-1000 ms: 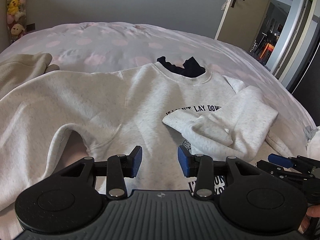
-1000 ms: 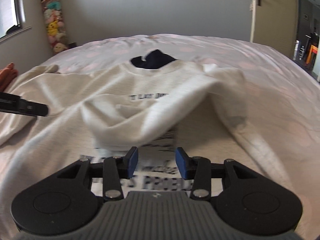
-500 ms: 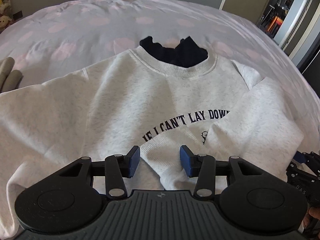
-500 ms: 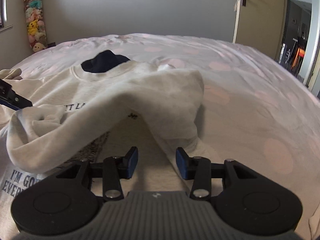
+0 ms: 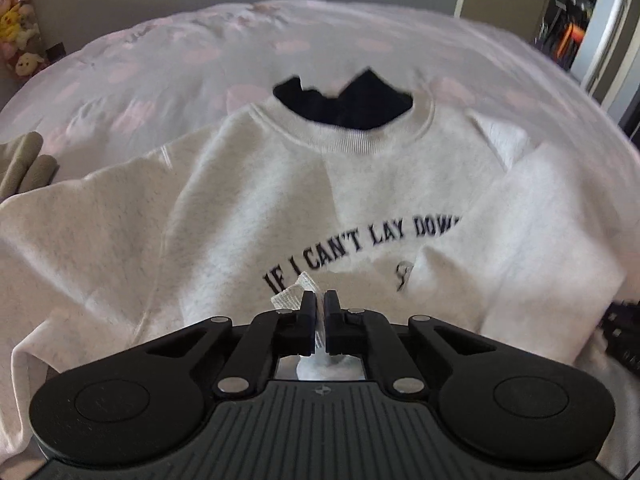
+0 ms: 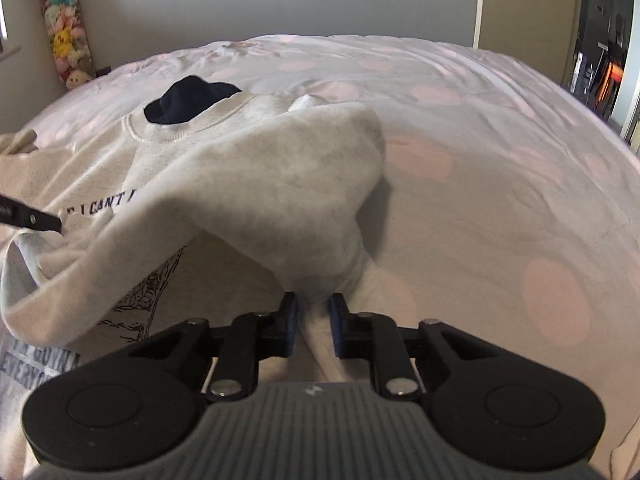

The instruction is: Fold clothes

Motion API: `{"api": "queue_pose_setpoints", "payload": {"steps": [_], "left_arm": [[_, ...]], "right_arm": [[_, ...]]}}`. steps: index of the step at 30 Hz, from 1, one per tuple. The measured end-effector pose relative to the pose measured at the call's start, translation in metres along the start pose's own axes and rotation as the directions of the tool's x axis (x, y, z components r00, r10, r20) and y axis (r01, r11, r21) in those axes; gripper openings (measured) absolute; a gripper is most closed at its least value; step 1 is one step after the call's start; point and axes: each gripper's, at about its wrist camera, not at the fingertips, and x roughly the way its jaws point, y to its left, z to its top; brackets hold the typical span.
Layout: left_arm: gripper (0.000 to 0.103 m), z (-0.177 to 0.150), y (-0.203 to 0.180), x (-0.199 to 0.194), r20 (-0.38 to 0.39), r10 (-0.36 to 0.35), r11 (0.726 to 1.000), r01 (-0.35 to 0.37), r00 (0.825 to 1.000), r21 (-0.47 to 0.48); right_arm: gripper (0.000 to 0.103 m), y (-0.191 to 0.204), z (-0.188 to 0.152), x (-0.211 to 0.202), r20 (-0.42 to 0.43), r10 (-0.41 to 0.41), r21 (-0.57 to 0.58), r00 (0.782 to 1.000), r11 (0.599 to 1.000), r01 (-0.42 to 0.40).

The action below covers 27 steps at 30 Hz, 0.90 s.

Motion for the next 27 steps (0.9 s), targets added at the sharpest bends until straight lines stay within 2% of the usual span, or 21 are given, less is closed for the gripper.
{"api": "queue_pose_setpoints", "payload": {"steps": [2,4,7,9,13,14,15,16,21,23,27], "left_arm": [[0.002,0.008,0.009,-0.029,0.076,0.015,1.0,-0.013,0.997,-0.025],[0.002,0.014,0.023,-0.056,0.145,0.049,0.997,-0.041,0.988,-0.06],[0.002,0.014,0.051,-0.089,0.204,0.1,0.987,-0.072,0.974,-0.142],[0.002,0.005,0.068,-0.101,0.213,0.144,0.978,-0.106,0.966,-0.179],[0.002,-0.029,0.098,-0.107,0.168,0.209,0.947,-0.157,0.963,-0.279],[0.002,-0.039,0.104,-0.107,0.152,0.216,0.939,-0.163,0.965,-0.302],[0.002,-0.049,0.111,-0.106,0.131,0.219,0.931,-0.167,0.967,-0.325],[0.002,-0.058,0.117,-0.105,0.111,0.222,0.922,-0.171,0.969,-0.348],[0.002,-0.086,0.119,-0.093,0.005,0.265,0.918,-0.251,0.964,-0.306],[0.002,-0.088,0.116,-0.085,-0.039,0.266,0.93,-0.267,0.963,-0.252],[0.004,-0.071,0.104,-0.089,-0.033,0.312,0.933,-0.313,0.949,-0.177]], "right_arm": [[0.005,-0.01,0.001,-0.004,-0.001,0.001,0.029,1.0,1.0,-0.001],[0.003,-0.021,0.002,-0.008,0.002,0.0,0.064,1.0,0.998,0.0],[0.003,-0.038,0.003,-0.014,0.022,-0.001,0.133,1.0,0.991,-0.002],[0.004,-0.043,0.003,-0.015,0.024,0.017,0.159,1.0,0.987,-0.021],[0.019,-0.042,0.003,-0.021,0.036,0.135,0.175,0.99,0.975,-0.139],[0.025,-0.038,0.003,-0.023,0.041,0.151,0.155,0.988,0.976,-0.156],[0.038,-0.035,0.002,-0.023,0.04,0.161,0.14,0.986,0.976,-0.166],[0.04,-0.032,0.002,-0.023,0.036,0.165,0.132,0.986,0.977,-0.168],[0.04,-0.024,0.001,-0.012,0.01,0.161,0.138,0.987,0.977,-0.16],[0.04,-0.021,0.001,-0.008,-0.001,0.152,0.134,0.988,0.98,-0.15],[0.041,-0.019,0.001,-0.006,-0.006,0.129,0.132,0.992,0.983,-0.127]]}}
